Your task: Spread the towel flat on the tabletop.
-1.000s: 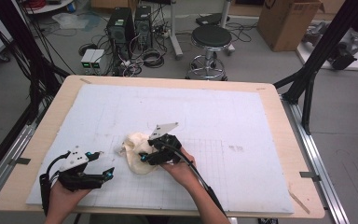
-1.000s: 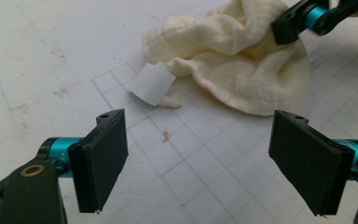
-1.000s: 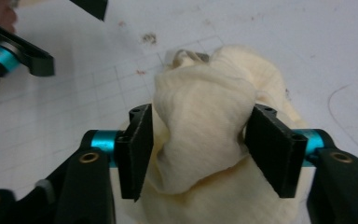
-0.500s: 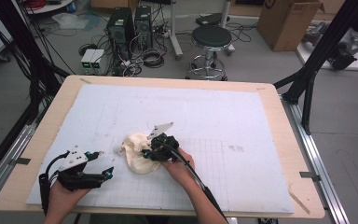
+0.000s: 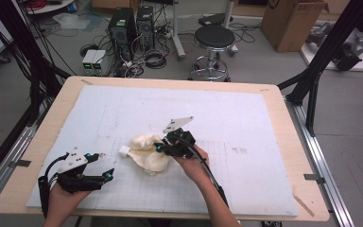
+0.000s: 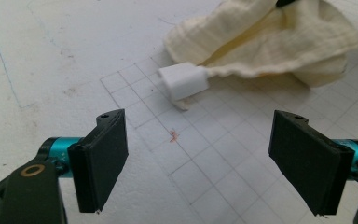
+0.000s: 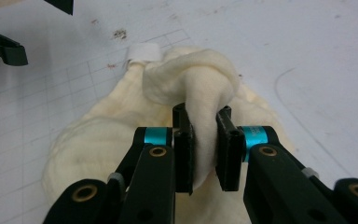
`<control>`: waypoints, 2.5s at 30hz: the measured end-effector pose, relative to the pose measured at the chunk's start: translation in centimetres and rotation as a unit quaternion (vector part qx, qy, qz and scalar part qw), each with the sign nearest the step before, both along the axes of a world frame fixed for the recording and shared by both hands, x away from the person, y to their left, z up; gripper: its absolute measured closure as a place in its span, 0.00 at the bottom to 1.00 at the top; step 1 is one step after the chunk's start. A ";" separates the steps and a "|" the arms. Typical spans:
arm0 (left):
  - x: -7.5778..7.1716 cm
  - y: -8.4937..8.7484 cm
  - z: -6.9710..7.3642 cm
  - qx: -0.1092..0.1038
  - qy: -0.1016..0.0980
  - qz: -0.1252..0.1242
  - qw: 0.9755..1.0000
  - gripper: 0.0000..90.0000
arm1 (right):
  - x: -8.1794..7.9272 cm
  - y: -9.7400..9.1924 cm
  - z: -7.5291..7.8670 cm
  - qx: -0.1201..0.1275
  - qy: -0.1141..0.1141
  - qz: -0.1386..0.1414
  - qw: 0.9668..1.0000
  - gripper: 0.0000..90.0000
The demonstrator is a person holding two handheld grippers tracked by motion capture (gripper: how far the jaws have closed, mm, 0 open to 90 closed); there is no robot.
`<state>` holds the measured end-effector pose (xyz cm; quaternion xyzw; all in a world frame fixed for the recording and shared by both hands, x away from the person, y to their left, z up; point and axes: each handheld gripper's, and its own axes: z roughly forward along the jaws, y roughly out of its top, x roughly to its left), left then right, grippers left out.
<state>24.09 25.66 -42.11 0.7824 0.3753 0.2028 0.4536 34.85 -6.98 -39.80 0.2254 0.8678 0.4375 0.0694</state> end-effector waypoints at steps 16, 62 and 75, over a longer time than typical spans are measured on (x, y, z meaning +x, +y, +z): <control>-0.1 -0.3 0.0 0.001 -0.002 -0.002 1.000 0.22 | -1.3 -5.6 3.0 -0.020 -0.019 -0.017 0.999 0.89; 5.9 -12.8 -0.3 0.080 0.056 -0.137 0.986 0.64 | -5.8 -14.7 -0.6 0.049 -0.012 -0.099 0.994 0.44; 6.7 -13.7 -1.3 0.101 0.075 -0.145 0.981 0.96 | -5.9 -15.2 -1.6 0.032 -0.012 -0.098 0.995 0.47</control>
